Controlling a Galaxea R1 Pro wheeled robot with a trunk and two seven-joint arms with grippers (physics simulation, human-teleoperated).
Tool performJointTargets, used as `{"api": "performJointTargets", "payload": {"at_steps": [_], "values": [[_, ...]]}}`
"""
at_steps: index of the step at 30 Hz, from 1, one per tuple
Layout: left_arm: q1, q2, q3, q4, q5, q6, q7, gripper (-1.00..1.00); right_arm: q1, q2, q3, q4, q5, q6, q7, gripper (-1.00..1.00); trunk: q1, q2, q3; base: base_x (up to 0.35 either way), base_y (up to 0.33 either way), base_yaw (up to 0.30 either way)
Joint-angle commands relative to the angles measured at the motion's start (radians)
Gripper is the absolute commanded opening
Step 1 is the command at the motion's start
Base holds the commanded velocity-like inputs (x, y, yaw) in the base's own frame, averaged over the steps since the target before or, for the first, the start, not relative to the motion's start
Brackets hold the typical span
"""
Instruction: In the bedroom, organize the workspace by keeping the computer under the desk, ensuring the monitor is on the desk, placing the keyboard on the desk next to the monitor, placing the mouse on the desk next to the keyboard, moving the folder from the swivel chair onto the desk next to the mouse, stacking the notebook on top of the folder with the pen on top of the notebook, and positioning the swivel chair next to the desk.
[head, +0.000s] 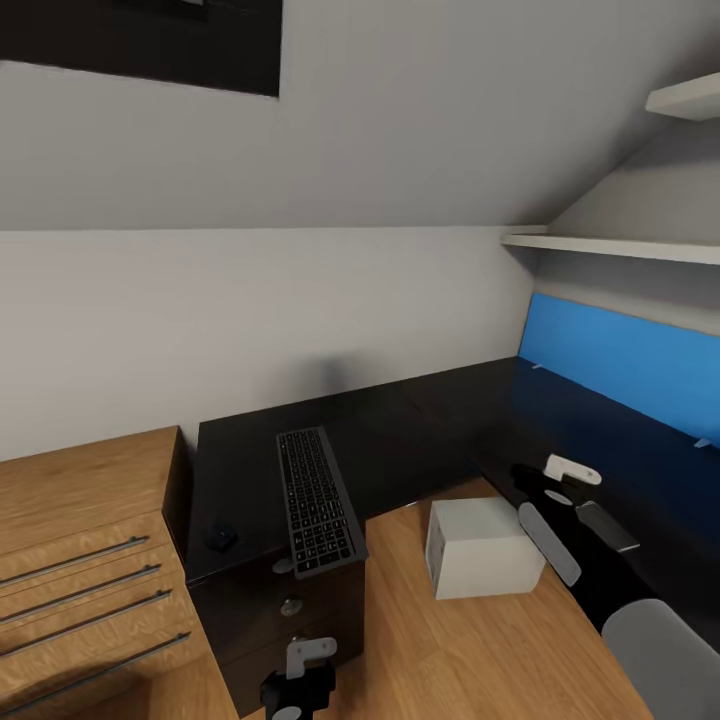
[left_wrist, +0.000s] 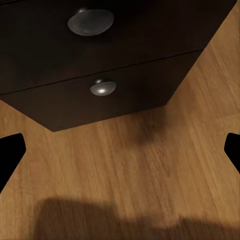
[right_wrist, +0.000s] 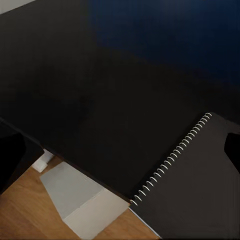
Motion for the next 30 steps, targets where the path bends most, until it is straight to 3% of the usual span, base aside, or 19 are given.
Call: {"api": "performJointTargets", "payload": {"at_steps": [1,14,30], "values": [[-0.001,0.000,-0.009,-0.001,0.011,-0.006,0.004,1.00,0.001,-0.001,0.004,-0.004,-0.003,0.006,-0.009,1.00,0.000,-0.001,-0.001,0.000,0.000,0.000],[-0.001,0.000,-0.009,-0.001,0.011,-0.006,0.006,1.00,0.008,0.002,0.005,-0.014,-0.001,0.004,-0.016,1.00,0.000,-0.001,-0.001,0.000,0.000,-0.009],[-0.001,-0.003,-0.009,-0.002,0.011,-0.007,0.007,1.00,0.008,0.002,0.006,-0.014,-0.003,0.004,-0.014,1.00,0.000,-0.001,0.005,0.000,0.000,-0.170]]}}
